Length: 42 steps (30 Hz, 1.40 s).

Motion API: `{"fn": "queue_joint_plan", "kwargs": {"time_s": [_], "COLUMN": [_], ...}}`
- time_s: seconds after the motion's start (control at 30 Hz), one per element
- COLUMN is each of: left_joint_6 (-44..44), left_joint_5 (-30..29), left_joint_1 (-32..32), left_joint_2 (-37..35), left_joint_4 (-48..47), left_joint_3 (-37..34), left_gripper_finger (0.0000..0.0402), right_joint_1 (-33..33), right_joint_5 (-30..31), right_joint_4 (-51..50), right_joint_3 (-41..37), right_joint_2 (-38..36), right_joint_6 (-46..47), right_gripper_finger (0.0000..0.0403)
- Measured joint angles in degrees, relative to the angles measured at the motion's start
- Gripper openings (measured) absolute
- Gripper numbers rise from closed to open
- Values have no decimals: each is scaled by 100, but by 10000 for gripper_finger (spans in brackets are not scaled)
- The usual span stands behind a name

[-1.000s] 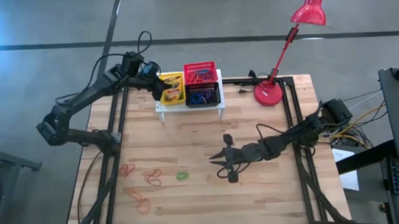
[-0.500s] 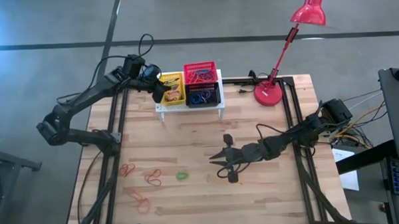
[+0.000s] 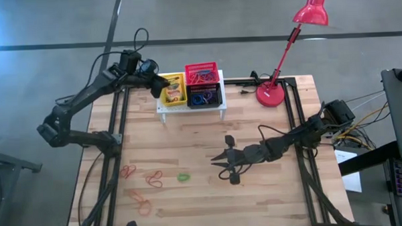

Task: Pick & Place Office Desk Supplies
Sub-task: Put the crayon box into the yellow bin, then adjust the yellow bin

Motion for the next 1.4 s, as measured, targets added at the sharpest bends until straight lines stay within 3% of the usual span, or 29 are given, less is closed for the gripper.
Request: {"fn": "queue_joint_plan", "kwargs": {"time_s": [0.17, 0.37, 0.57, 0.67, 0.77, 0.93, 1.1, 1.4], "left_joint_6": [2, 111, -128, -366, -448, -457, -458, -321], "left_joint_5": [-138, -497, -2373, -2948, -3230, -3201, -3067, -3068], "left_joint_1": [1, -301, -863, -847, -774, -747, -743, -743], "left_joint_2": [-7, -103, -306, -311, -302, -295, -295, -295], "left_joint_4": [-353, -1270, -2492, -2786, -2521, -1263, -360, 75], "left_joint_3": [416, 993, 1133, 895, 471, -271, -639, -688], "left_gripper_finger": [181, 169, 126, 97, 63, 9, 7, 7], "right_joint_1": [0, 0, 7, 7, 4, -2, -42, -37], "right_joint_5": [0, 0, 0, 0, 0, 4, 5, 4], "right_joint_4": [0, 0, 0, 4, 7, 11, 11, 9], "right_joint_3": [0, 0, 0, 0, 0, 0, 0, 0], "right_joint_2": [0, 0, 0, 0, 0, 0, 0, 0], "right_joint_6": [0, 0, 0, 0, 0, -65, -66, -15], "right_gripper_finger": [65, 59, 63, 63, 60, 60, 64, 57]}}
